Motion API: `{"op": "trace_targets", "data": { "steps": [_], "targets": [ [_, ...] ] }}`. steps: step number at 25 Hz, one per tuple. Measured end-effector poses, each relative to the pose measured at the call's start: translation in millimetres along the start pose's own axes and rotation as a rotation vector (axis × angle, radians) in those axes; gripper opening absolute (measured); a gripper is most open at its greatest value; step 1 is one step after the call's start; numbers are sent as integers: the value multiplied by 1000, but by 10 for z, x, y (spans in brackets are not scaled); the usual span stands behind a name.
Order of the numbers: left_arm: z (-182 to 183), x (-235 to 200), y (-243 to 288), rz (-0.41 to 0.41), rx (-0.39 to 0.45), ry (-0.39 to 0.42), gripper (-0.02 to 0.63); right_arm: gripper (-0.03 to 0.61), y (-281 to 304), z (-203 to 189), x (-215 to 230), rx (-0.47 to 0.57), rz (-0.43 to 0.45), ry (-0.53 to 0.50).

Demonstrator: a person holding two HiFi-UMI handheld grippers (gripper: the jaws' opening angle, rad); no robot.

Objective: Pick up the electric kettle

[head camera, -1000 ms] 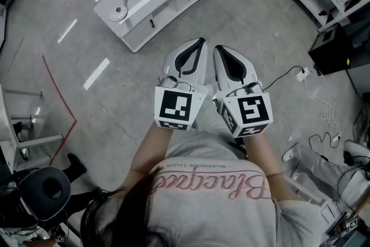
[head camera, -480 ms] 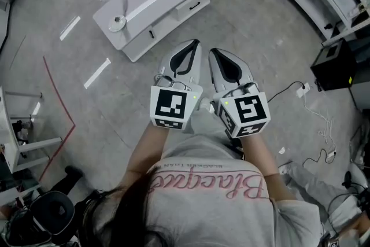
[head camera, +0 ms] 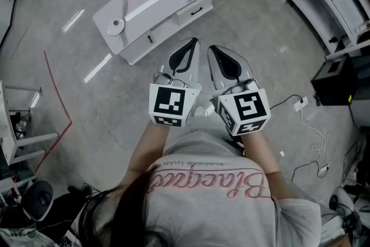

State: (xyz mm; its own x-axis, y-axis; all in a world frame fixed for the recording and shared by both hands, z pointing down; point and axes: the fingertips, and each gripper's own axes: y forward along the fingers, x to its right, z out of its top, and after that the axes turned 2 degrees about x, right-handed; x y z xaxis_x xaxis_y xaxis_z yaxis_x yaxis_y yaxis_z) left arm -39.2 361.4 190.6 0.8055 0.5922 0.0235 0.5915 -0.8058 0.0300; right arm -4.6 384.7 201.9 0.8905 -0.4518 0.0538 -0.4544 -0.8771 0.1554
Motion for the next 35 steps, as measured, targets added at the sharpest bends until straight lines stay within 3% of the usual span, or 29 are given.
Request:
{"op": "trace_targets", "data": {
  "steps": [17, 29, 35],
  "targets": [
    [10, -88, 605, 24, 6, 14, 0, 20, 318, 37, 519, 2, 23, 16],
    [-67, -524, 1214, 9, 9, 14, 0, 20, 958, 77, 833, -4, 12, 21],
    [-47, -803, 1643, -2, 38, -30, 0, 20, 1378, 124, 1099, -18, 0, 22]
  ]
}}
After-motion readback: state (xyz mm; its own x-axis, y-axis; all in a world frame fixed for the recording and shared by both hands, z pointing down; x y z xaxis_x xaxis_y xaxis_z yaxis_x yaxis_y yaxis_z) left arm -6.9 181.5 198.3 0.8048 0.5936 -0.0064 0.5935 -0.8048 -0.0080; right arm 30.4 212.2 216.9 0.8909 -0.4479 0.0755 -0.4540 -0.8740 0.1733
